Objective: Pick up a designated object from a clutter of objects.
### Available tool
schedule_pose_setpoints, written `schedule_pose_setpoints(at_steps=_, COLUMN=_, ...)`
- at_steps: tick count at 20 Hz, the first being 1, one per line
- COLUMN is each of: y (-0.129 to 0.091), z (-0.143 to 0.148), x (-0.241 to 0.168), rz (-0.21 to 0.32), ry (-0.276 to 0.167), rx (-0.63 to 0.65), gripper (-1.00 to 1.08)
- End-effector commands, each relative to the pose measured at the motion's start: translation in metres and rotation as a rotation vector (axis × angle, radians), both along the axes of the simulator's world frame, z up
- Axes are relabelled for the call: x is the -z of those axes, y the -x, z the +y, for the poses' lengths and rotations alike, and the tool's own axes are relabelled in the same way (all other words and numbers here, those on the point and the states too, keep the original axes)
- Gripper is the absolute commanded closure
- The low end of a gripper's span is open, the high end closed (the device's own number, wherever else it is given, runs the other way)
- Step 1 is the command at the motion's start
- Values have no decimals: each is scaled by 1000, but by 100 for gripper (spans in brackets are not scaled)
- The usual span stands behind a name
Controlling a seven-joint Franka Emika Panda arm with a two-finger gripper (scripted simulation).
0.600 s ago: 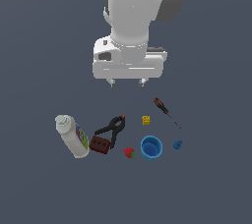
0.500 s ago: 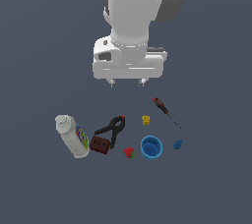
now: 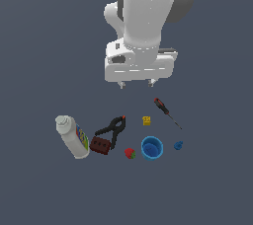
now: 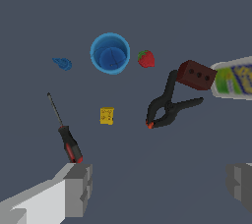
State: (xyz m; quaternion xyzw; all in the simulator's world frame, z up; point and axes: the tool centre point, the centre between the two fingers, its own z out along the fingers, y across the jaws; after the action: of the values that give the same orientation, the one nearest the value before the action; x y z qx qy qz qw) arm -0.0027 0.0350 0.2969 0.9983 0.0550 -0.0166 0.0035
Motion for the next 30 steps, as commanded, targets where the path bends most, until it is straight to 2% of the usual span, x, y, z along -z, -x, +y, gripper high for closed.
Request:
schedule_pose_setpoints(at_steps=1, y=0, z=0, x=0, rz=0, ry=-1, rx=1, gripper=-92)
schedule_pose_setpoints(at_steps=8, y=-1, z=6, x=8, rz=-1, ry=3, rx=-13, gripper=-92)
schedule_pose_setpoints(at_steps=15, y=-3, z=30, x=41, rz=-6, ry=14, rx=-66, gripper=-92)
schedule_pose_setpoints(at_steps=22, y=3, z=74, x=97, rz=-14, ry=23, rx=-166, gripper=-92)
schedule_pose_setpoints(at_steps=30, y=29, z=136, x=173, rz=-25, ry=14, rx=-310, gripper=-92)
